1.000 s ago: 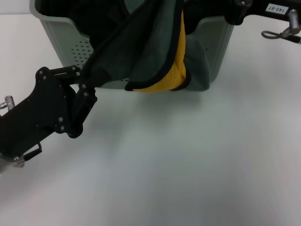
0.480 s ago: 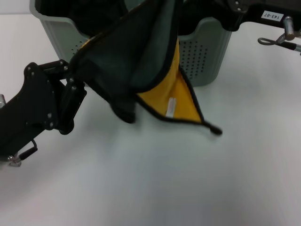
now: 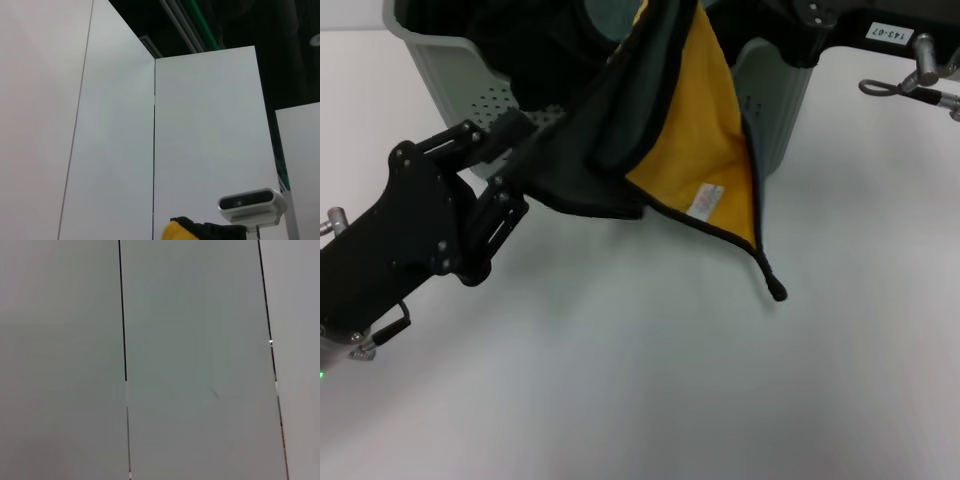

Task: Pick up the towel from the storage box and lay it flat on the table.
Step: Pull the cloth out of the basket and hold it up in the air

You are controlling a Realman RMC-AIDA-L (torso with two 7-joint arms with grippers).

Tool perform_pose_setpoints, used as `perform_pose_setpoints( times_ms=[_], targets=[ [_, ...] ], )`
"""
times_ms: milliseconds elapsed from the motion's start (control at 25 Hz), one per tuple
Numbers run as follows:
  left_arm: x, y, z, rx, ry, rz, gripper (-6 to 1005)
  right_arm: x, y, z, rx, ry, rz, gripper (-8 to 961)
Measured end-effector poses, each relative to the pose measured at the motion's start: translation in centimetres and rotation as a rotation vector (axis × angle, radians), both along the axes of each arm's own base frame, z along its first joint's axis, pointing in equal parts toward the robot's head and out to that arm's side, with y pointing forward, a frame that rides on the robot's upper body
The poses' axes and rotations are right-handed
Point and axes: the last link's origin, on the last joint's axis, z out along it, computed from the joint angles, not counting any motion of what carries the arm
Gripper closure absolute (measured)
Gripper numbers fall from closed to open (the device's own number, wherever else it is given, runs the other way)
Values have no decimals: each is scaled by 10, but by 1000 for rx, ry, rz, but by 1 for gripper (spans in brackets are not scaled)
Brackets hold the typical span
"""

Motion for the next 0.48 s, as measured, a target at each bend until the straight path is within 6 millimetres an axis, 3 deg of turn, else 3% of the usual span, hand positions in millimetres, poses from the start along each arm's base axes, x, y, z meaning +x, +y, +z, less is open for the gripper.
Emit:
perform_pose_setpoints(
  times_ms=[240, 480],
  targets=[
    [-1, -1, 0, 17, 4, 5, 754, 0, 0, 0, 1, -1, 0, 944],
    [-2, 0, -5, 24, 26, 6, 757, -2, 1, 2, 5, 8, 2, 944]
  ],
)
